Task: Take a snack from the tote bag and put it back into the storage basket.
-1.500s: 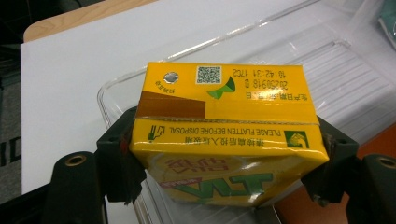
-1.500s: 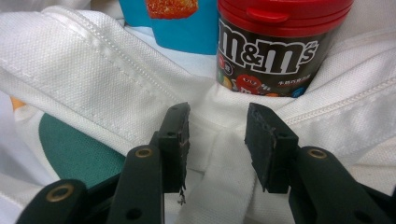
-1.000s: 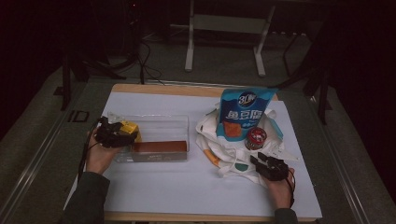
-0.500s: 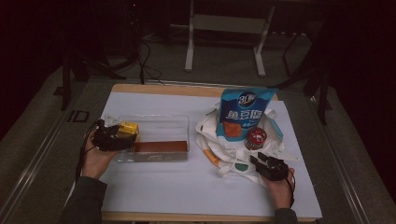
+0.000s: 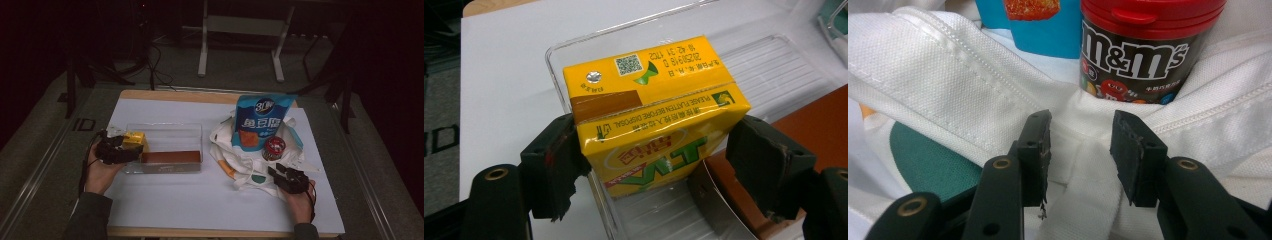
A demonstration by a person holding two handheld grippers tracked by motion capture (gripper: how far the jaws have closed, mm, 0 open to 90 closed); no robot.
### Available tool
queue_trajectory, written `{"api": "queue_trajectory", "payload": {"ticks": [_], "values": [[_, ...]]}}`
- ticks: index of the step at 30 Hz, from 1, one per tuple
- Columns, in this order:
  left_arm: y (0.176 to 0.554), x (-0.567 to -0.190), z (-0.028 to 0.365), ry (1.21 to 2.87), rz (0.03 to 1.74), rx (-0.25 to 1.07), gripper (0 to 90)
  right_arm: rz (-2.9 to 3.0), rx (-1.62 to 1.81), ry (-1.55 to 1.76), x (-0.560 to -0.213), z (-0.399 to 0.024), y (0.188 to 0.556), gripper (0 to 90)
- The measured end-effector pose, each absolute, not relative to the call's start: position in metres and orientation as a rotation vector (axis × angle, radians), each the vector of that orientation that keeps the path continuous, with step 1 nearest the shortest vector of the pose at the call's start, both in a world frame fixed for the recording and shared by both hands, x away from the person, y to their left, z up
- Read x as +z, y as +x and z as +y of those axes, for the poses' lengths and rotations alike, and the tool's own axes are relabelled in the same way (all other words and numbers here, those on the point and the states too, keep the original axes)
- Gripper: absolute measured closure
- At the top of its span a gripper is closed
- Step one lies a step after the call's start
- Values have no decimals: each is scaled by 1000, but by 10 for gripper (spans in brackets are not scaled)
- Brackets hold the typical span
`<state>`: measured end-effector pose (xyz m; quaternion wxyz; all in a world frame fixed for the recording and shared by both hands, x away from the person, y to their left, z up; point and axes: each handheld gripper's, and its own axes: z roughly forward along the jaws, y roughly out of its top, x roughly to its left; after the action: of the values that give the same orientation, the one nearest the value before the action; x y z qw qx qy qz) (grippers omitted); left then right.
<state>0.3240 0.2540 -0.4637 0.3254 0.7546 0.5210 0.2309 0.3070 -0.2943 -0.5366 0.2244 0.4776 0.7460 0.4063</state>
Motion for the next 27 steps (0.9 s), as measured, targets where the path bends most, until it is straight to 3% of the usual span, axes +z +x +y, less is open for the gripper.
{"api": "queue_trajectory", "payload": {"ticks": [5, 27], "values": [[322, -461, 253, 1961, 1348, 652, 203, 2058, 1121, 1317, -537, -294, 307, 598], [322, -426, 239, 1974, 1183, 669, 209, 2058, 1127, 1321, -537, -295, 307, 597]]}}
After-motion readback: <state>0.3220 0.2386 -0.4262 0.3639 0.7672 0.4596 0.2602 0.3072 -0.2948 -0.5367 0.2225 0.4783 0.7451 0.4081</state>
